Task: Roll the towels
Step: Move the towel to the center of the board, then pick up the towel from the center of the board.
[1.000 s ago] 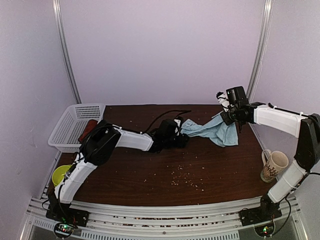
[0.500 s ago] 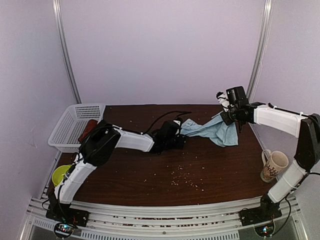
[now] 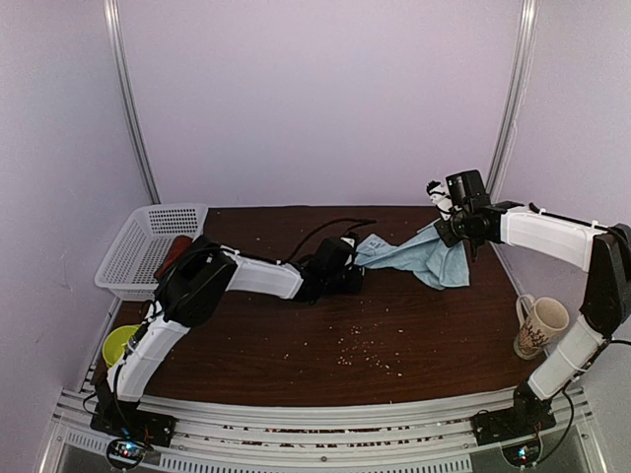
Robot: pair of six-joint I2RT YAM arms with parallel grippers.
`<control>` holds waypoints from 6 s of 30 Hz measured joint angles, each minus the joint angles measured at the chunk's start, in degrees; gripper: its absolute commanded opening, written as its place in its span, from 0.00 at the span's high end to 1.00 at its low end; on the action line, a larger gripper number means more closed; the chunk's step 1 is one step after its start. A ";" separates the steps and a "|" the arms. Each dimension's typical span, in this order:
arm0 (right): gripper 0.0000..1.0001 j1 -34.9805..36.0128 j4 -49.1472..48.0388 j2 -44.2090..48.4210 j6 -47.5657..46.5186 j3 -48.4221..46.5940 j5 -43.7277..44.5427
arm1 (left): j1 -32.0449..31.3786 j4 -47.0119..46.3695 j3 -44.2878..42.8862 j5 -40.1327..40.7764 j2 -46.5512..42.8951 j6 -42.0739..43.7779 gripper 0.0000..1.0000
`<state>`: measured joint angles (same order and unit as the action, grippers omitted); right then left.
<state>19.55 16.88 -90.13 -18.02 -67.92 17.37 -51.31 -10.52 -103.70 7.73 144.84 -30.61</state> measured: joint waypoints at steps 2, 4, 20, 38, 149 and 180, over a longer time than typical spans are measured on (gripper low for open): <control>1.00 0.00 0.00 0.00 0.00 0.00 0.00 | -0.04 -0.09 0.00 -0.70 -0.02 -0.37 1.00; 1.00 0.00 0.00 0.00 0.00 0.00 -0.02 | -0.07 -0.07 0.00 -0.94 -0.07 -0.35 1.00; 1.00 2.60 5.18 -1.97 -3.82 -2.91 -11.06 | -0.66 18.53 11.23 15.02 -16.55 9.35 1.00; 0.14 9.99 9.88 -10.27 -9.94 -6.93 -9.25 | -2.80 36.13 33.40 22.56 -34.99 7.69 1.00; 0.36 2.73 -100.06 -20.44 -92.72 54.47 -48.35 | -2.80 32.94 39.98 17.53 -41.81 12.11 1.00; 1.00 9.99 -99.67 -22.97 -82.86 53.05 -41.03 | -2.36 32.83 39.98 16.98 -40.15 12.28 1.00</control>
<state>29.54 -82.78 -113.10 -100.88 -14.87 -23.66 -53.67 22.31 -63.72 24.71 104.68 -18.33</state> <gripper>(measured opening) 0.010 0.010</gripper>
